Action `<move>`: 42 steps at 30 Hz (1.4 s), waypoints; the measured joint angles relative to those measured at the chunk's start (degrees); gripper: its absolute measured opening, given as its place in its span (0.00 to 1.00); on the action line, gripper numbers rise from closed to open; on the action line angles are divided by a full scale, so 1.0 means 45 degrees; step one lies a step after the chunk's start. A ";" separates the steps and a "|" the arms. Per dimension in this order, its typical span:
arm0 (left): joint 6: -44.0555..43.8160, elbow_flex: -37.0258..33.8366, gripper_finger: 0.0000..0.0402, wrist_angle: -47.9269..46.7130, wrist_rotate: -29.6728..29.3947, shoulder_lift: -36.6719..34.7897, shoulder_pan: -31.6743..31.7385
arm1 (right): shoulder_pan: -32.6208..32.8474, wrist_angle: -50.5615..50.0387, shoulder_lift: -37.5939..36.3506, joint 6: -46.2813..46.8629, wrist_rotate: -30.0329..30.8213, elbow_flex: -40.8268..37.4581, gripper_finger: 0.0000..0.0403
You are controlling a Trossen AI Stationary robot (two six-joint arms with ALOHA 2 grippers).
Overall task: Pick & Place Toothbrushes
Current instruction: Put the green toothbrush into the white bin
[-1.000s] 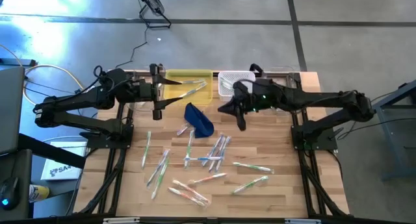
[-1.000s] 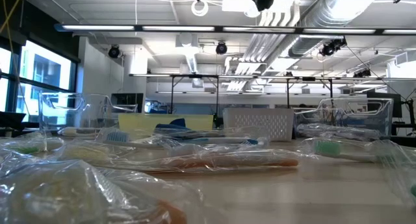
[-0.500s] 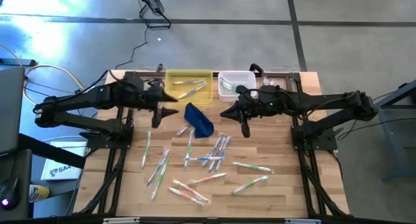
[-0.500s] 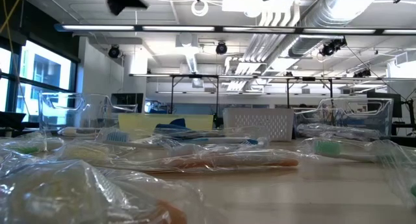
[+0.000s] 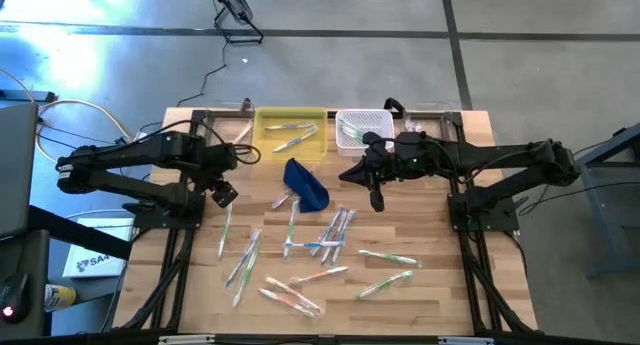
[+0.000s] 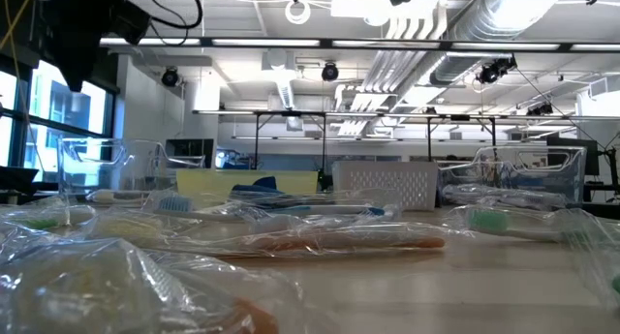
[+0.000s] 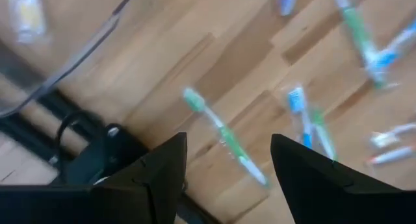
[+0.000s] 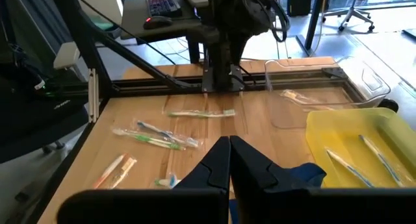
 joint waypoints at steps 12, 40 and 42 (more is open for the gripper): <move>0.0912 0.0005 0.54 0.0005 -0.0360 0.1376 0.0000 | 0.0000 -0.0036 0.0005 0.0084 -0.0001 0.0000 0.00; 0.1047 0.0000 0.54 -0.0005 0.1040 0.2420 0.0000 | 0.0000 0.0033 0.0005 0.1405 0.0141 0.0000 0.00; 0.0783 0.0000 0.54 0.0006 0.1301 0.2420 -0.0005 | 0.0002 -0.0093 0.0005 0.1736 -0.0058 0.0000 0.00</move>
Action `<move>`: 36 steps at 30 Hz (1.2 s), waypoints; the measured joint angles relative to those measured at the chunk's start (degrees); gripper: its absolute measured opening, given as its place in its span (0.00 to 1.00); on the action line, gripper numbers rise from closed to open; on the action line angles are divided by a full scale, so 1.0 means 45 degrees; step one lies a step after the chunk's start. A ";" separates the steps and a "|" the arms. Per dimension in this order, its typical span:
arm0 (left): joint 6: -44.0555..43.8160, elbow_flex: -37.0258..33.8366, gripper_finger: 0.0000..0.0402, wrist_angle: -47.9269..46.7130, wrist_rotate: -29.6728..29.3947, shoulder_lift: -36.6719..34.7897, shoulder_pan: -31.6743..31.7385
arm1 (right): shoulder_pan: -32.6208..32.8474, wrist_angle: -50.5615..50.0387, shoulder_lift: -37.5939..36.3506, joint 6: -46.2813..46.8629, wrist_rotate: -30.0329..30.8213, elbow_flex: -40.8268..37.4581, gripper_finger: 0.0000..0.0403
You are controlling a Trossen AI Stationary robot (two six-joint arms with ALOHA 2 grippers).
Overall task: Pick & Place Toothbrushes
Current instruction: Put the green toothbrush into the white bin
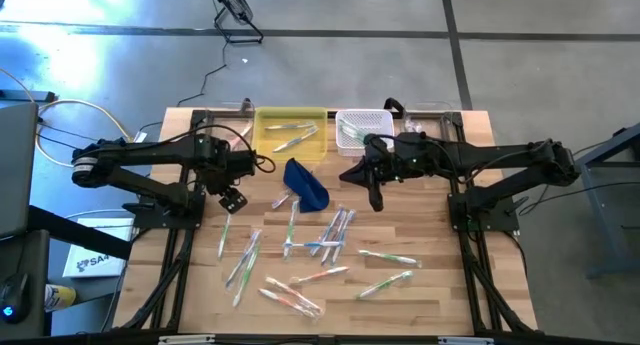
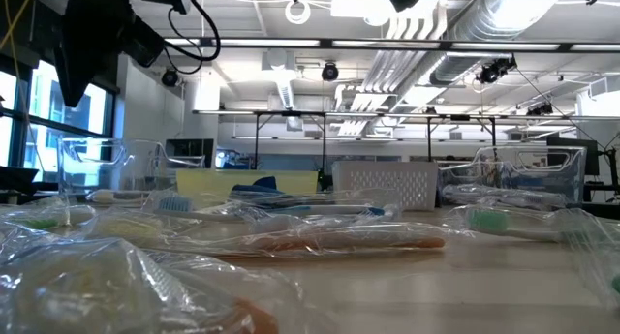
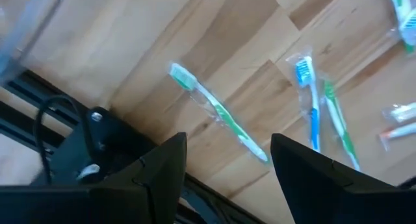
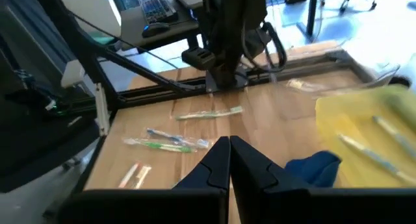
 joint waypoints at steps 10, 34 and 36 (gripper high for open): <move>-0.0822 0.0000 0.54 0.0885 -0.0247 0.0000 -0.0903 | 0.0577 -0.0827 0.0005 -0.0845 0.0393 0.0000 0.00; -0.6691 -0.0005 0.54 0.2171 -0.0831 0.1503 -0.4941 | 0.0673 -0.0839 0.0005 -0.1071 0.0109 0.0000 0.00; -0.7109 -0.0005 0.54 0.2192 -0.0801 0.1774 -0.5013 | 0.0725 -0.0882 0.0005 -0.1071 0.0106 0.0000 0.00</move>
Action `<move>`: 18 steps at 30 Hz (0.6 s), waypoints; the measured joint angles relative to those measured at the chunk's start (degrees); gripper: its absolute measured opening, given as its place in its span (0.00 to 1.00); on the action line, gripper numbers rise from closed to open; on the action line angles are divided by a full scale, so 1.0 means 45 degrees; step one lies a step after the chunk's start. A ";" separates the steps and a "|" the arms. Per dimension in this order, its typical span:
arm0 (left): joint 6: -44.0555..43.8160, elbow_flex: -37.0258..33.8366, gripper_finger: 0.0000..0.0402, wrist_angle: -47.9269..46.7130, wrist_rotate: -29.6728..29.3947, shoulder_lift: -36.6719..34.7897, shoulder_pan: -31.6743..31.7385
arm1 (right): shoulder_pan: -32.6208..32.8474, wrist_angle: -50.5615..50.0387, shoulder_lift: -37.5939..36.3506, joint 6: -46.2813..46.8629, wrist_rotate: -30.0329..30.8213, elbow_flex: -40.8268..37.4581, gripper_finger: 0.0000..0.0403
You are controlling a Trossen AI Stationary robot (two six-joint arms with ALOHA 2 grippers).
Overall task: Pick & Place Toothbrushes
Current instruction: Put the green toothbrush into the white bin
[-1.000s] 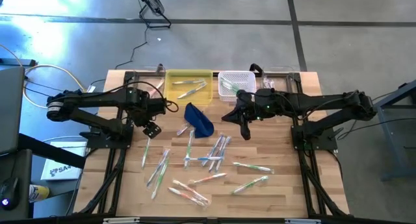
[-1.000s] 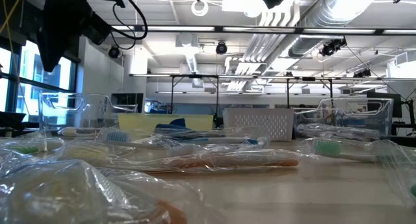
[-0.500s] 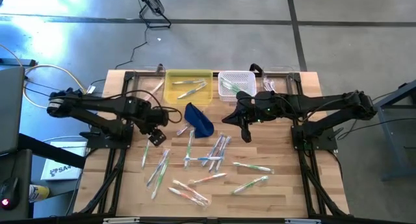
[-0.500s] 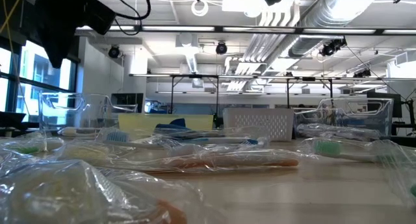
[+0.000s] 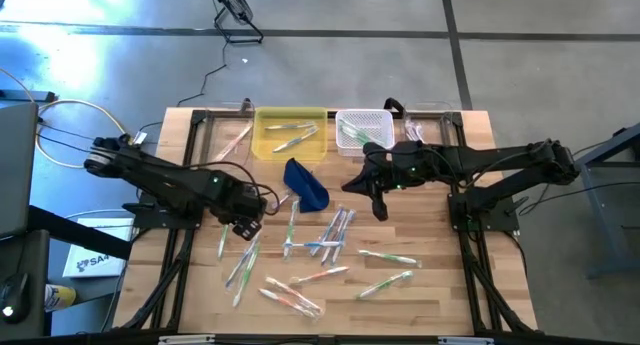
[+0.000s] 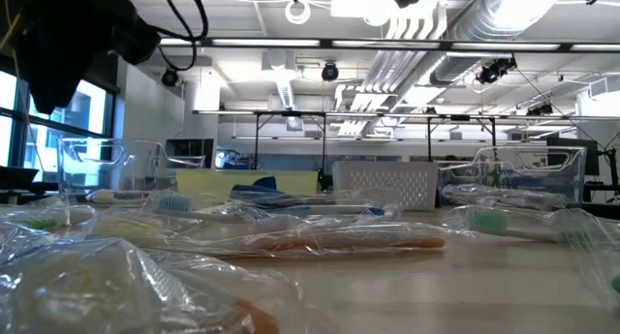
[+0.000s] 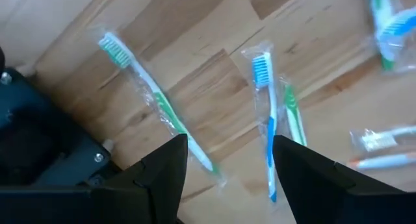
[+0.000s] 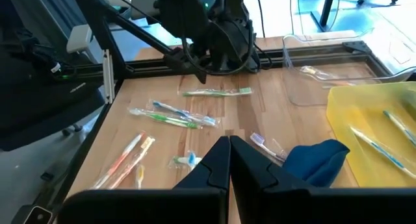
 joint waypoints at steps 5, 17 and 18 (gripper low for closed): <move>-0.0469 -0.0590 0.54 0.0543 -0.0033 0.0322 0.0010 | 0.0096 -0.0012 0.0000 0.0011 -0.0123 0.0000 0.00; -0.0567 -0.3628 0.54 0.2266 0.2286 0.0127 0.0015 | 0.0859 -0.0438 0.0000 0.0000 0.0035 -0.0005 0.00; -0.0502 -0.3701 0.54 0.2255 0.2296 0.0019 0.0019 | 0.0866 -0.0429 0.0000 -0.0011 0.0030 -0.0005 0.00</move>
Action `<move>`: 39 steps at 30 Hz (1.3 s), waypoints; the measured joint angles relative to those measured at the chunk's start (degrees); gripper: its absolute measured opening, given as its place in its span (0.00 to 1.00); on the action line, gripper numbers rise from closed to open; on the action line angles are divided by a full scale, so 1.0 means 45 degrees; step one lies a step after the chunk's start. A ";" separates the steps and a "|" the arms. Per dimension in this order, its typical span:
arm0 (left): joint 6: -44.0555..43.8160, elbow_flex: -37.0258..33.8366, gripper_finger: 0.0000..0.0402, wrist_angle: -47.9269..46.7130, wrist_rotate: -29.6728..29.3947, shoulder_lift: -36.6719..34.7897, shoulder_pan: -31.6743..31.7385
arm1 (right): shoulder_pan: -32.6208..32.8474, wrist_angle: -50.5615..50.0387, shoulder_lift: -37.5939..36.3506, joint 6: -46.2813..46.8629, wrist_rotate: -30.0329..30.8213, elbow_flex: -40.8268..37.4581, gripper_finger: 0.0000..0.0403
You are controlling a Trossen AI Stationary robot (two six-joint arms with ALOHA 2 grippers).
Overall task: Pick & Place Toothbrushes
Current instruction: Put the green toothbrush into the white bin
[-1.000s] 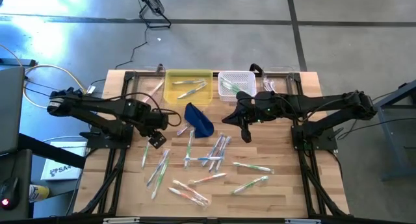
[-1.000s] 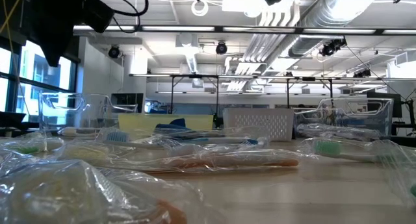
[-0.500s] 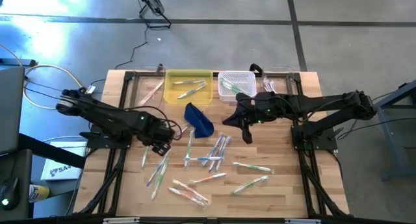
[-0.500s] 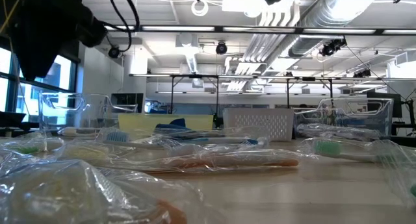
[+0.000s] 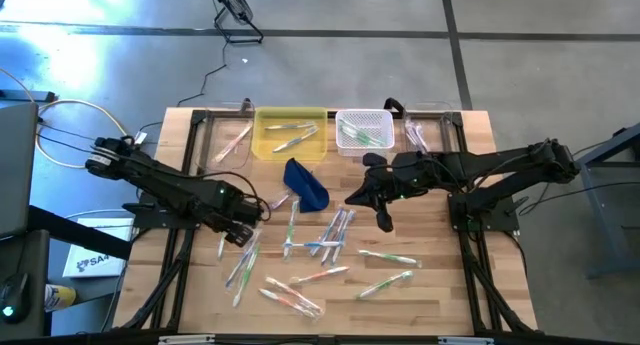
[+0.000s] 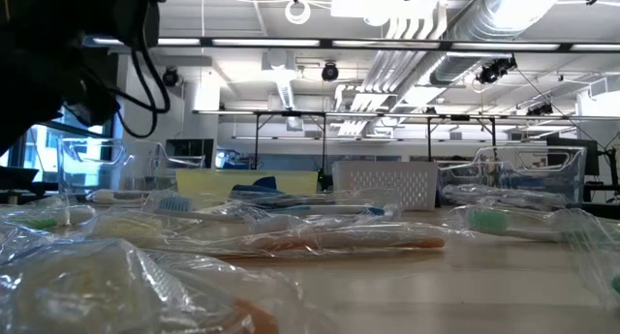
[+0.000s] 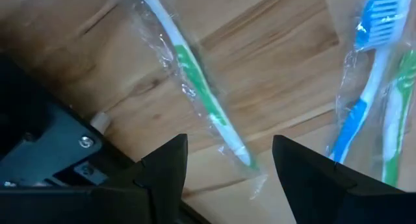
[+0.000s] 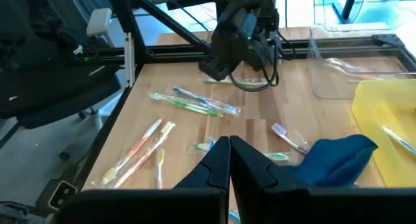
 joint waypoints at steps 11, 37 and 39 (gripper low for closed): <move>-0.0178 -0.2256 0.54 0.2176 0.0046 -0.2118 0.0005 | -0.0010 0.0038 0.0000 -0.0018 0.0386 0.0000 0.00; -0.1029 -0.3978 0.28 0.4981 -0.0805 -0.2585 0.0000 | -0.0010 0.0062 0.0000 0.0011 0.0733 0.0000 0.00; -0.1029 -0.3978 0.20 0.4985 -0.0892 -0.2585 0.0000 | -0.0010 0.0064 0.0000 0.0011 0.0733 0.0000 0.00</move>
